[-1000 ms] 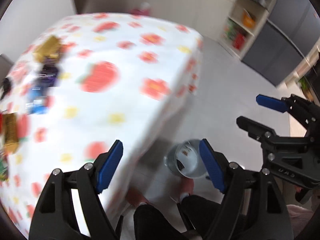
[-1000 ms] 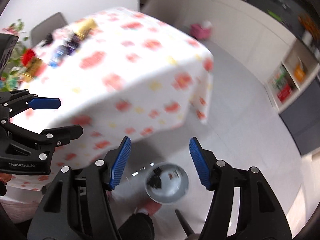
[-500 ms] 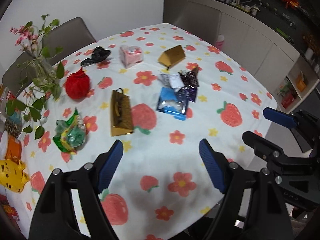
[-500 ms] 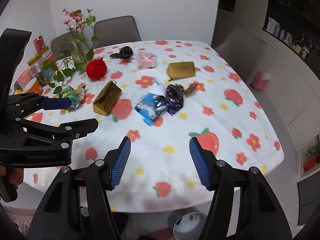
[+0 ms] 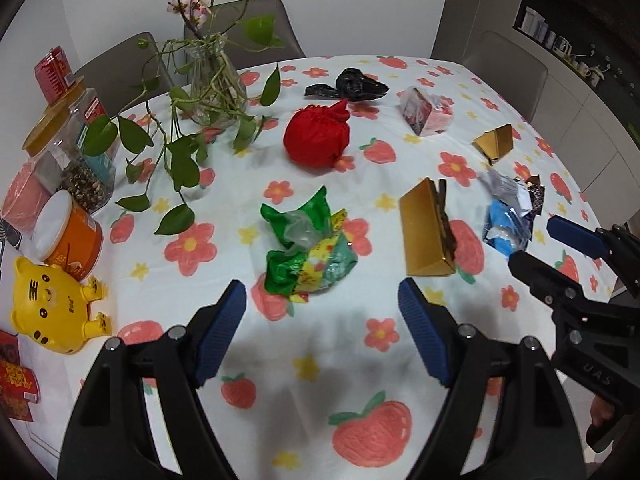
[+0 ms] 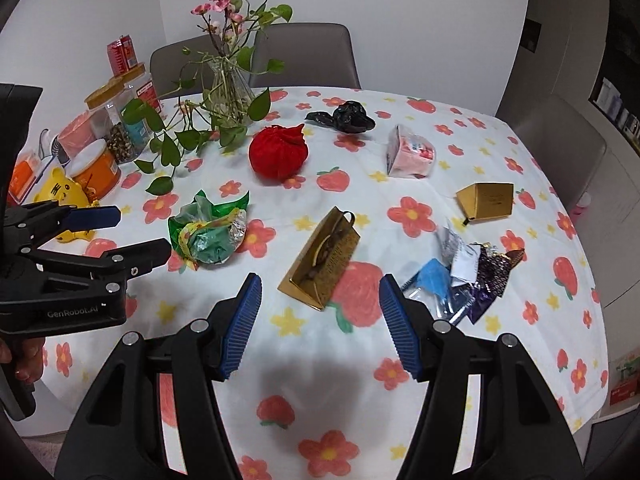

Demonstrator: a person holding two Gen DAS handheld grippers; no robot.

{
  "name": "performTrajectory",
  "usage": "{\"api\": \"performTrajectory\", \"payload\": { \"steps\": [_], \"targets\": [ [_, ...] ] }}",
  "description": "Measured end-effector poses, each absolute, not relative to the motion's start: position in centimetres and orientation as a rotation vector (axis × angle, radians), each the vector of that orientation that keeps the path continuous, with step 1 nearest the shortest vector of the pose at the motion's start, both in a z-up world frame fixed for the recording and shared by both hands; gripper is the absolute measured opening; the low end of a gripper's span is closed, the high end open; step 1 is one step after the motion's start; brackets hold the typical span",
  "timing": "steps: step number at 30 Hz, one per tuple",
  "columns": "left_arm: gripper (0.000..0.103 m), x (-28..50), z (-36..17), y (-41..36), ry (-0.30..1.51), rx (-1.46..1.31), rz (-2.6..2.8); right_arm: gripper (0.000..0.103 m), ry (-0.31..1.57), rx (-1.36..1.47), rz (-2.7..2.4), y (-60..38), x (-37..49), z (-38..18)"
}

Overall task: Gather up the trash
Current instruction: 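Grasp the green-yellow wrapper with the left gripper while the right grasps the gold paper bag, then carry both items over the grey bin and open both grippers to drop them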

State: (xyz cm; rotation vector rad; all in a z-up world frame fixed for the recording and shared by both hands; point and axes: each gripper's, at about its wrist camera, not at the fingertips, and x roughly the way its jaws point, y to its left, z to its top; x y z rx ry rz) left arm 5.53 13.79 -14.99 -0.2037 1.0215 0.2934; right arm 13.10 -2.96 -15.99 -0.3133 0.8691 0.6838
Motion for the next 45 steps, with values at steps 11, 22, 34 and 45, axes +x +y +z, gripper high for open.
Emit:
{"api": "performTrajectory", "payload": {
  "steps": [11,22,34,45],
  "targets": [
    [0.078,9.0,-20.1,17.1,1.076,-0.215,0.231,0.059,0.989,-0.331,0.565,1.6,16.9,-22.6],
    [0.078,12.1,-23.0,17.0,1.094,-0.240,0.132,0.059,1.081,-0.296,0.520,2.1,19.1,-26.8],
    [0.056,12.8,-24.0,18.2,1.094,-0.274,0.120,0.054,1.064,-0.308,0.577,2.8,19.5,-26.5],
    [0.055,11.8,-21.5,17.1,1.047,-0.231,0.134,0.054,0.999,-0.307,0.579,1.4,18.4,-23.9]
  ]
}}
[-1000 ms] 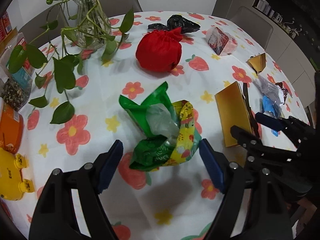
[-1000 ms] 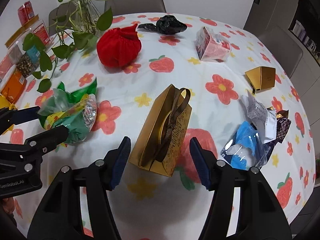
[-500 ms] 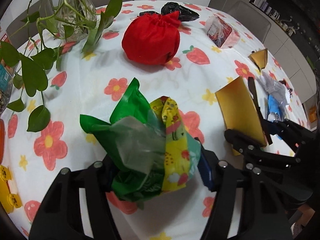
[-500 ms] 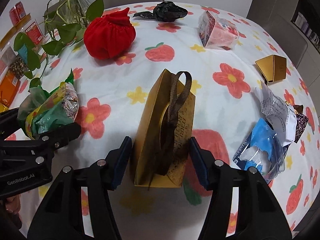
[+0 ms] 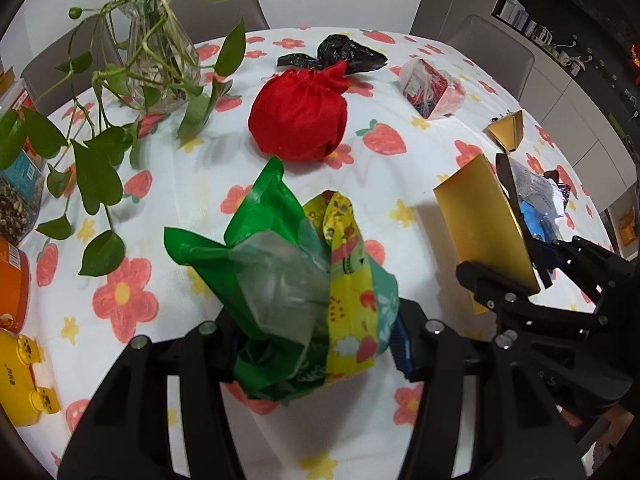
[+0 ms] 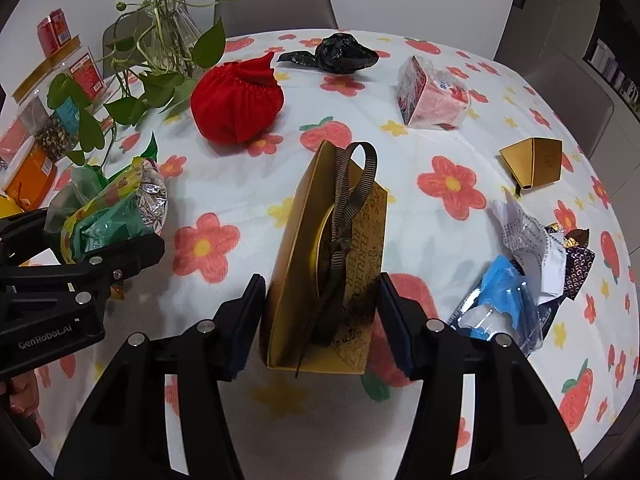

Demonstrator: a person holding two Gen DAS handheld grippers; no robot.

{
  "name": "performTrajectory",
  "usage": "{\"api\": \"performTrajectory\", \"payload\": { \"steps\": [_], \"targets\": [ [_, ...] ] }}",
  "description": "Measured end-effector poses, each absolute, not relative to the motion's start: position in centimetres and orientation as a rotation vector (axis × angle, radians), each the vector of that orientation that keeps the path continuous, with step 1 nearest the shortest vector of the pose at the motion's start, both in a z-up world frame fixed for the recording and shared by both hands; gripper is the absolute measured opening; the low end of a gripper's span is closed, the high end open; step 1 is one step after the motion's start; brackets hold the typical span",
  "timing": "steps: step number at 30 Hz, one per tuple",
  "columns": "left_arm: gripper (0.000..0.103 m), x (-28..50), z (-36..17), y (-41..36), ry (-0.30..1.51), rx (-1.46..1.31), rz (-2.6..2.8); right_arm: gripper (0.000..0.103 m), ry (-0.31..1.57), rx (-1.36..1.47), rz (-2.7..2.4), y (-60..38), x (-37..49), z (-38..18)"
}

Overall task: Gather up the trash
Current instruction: 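Carry both items over the grey bin and open both grippers to drop them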

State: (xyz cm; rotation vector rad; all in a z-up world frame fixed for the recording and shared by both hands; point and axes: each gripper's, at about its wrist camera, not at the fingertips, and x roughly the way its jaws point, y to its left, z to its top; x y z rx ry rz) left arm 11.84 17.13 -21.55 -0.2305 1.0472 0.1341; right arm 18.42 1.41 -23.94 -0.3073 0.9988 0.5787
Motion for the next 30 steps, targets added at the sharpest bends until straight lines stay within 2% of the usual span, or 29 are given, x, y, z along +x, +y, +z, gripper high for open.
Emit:
{"api": "performTrajectory", "payload": {
  "steps": [15,30],
  "targets": [
    [0.055,10.5,-18.1,7.5,1.019,-0.097,0.017,0.054,0.946,-0.240,0.483,-9.1,14.3,-20.4],
    [0.055,9.0,-17.4,-14.8,1.019,0.116,-0.368,0.054,0.965,-0.039,0.107,-31.8,7.3,-19.9]
  ]
}}
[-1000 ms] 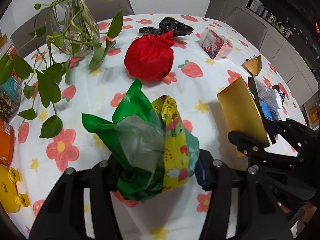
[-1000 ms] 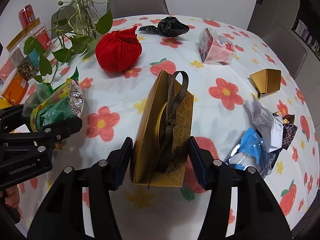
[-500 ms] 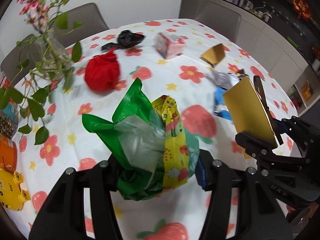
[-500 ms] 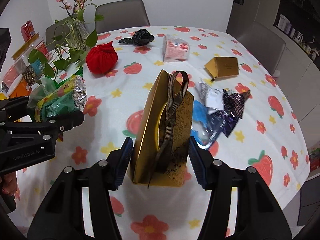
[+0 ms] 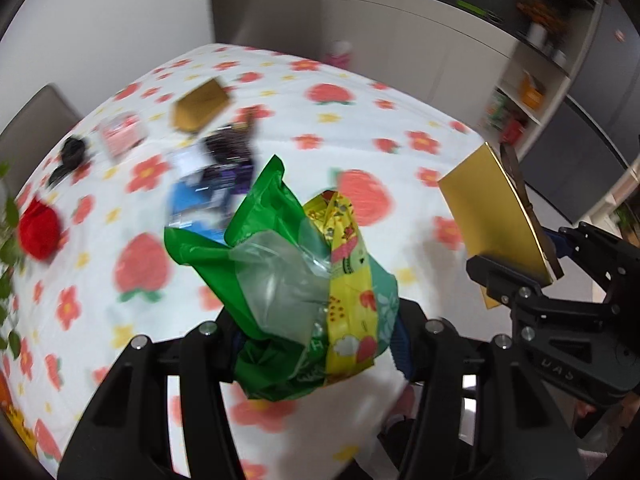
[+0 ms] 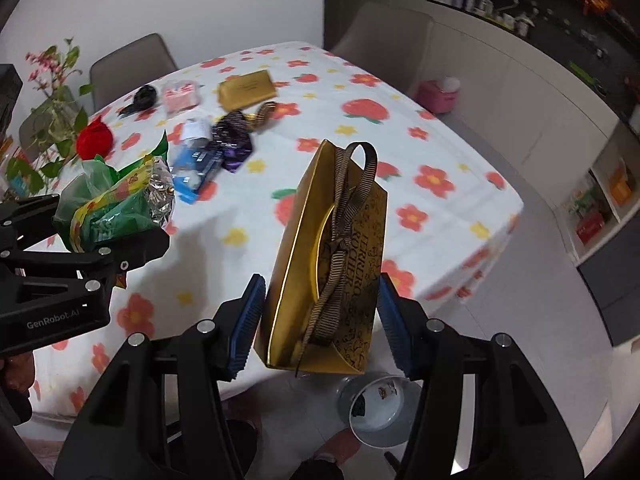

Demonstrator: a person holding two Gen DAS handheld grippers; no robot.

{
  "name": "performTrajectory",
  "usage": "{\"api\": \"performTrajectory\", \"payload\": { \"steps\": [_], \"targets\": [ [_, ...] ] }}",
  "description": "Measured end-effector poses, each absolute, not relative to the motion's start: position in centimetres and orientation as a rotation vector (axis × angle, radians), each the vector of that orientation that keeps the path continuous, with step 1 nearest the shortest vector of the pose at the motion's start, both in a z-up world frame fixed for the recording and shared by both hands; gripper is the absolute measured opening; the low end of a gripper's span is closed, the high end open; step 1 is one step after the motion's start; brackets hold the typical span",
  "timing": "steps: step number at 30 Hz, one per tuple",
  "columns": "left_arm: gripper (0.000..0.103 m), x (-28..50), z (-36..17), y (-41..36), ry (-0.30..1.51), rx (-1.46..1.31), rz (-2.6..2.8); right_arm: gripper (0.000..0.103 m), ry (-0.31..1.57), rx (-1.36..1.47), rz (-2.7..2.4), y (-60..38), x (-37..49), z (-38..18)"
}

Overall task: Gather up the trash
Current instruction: 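Carry both items over the grey bin and open both grippers to drop them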

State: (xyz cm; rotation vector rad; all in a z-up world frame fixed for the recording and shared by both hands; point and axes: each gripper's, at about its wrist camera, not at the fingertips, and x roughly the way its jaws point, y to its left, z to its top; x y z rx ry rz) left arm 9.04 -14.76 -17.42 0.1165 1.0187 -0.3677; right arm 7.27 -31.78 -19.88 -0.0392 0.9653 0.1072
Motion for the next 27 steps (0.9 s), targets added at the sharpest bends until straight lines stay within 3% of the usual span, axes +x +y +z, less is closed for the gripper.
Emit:
{"api": "performTrajectory", "payload": {
  "steps": [8,13,27],
  "targets": [
    [0.055,6.9,-20.1,-27.5,1.057,0.241,-0.598,0.054,1.010,0.099,-0.125,-43.6,1.8,-22.5],
    [0.055,5.3,-24.5,-33.8,1.118,0.326,-0.703,0.054,1.067,0.178,-0.209,-48.5,-1.1,-26.4],
    [0.055,2.9,-48.0,-41.6,1.319,0.510,-0.824,0.055,1.277,0.271,-0.199,-52.5,-4.5,-49.2]
  ]
}}
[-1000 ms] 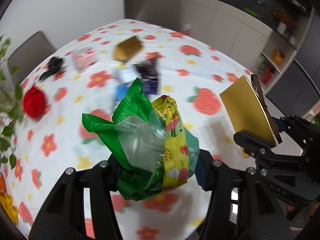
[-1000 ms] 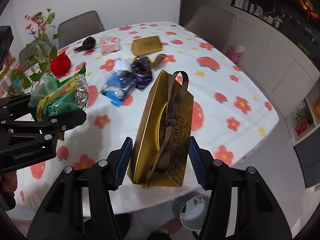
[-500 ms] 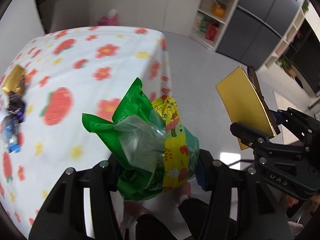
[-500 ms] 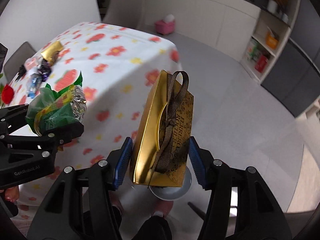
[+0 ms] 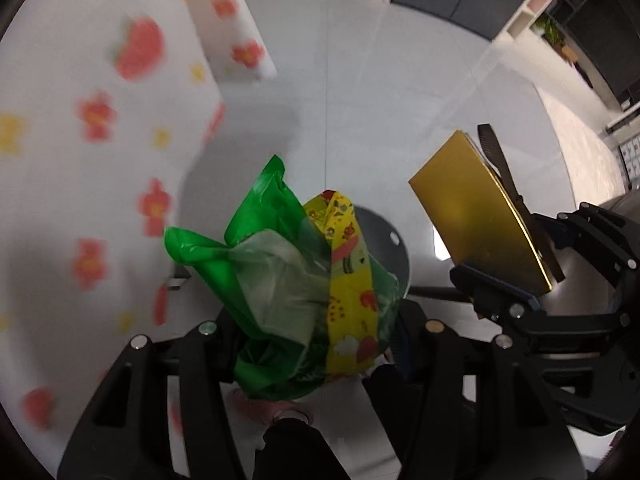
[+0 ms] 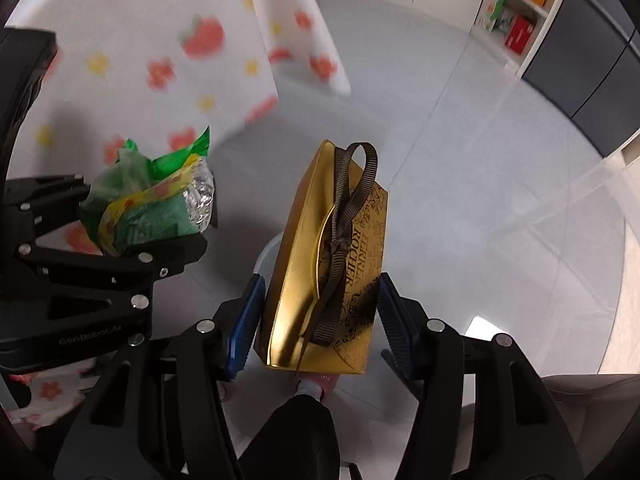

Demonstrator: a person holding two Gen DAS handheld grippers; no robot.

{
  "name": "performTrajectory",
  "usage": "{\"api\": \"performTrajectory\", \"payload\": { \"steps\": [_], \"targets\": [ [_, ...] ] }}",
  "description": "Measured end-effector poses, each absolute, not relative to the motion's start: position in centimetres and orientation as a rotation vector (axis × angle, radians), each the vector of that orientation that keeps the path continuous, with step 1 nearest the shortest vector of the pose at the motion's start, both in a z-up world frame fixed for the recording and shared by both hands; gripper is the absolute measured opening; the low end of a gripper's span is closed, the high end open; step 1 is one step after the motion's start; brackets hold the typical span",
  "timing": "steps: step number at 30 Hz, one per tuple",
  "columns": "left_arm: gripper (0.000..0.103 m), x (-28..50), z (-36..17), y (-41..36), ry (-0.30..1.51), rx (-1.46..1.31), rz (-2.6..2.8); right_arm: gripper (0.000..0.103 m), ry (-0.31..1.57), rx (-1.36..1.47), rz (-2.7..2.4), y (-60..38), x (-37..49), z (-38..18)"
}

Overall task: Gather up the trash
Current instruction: 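Carry both items over the grey bin and open both grippers to drop them, then move both tools back over the table toward the wrappers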

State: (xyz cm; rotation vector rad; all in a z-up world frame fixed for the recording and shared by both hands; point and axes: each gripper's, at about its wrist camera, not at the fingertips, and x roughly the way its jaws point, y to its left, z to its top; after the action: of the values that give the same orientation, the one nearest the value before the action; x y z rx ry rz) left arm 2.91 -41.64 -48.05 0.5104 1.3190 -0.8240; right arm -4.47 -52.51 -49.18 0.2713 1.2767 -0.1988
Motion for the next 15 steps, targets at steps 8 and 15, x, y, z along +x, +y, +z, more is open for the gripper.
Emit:
{"api": "performTrajectory", "payload": {
  "steps": [8,15],
  "targets": [
    [0.058,2.6,-56.7,-43.2,1.358,0.611,-0.901,0.056,1.328,0.278,-0.158,-52.2,-5.0,-56.7],
    [0.075,3.6,-58.9,-44.6,1.358,0.681,-0.931,0.059,1.340,0.286,-0.176,-51.7,-5.6,-57.9]
  ]
}}
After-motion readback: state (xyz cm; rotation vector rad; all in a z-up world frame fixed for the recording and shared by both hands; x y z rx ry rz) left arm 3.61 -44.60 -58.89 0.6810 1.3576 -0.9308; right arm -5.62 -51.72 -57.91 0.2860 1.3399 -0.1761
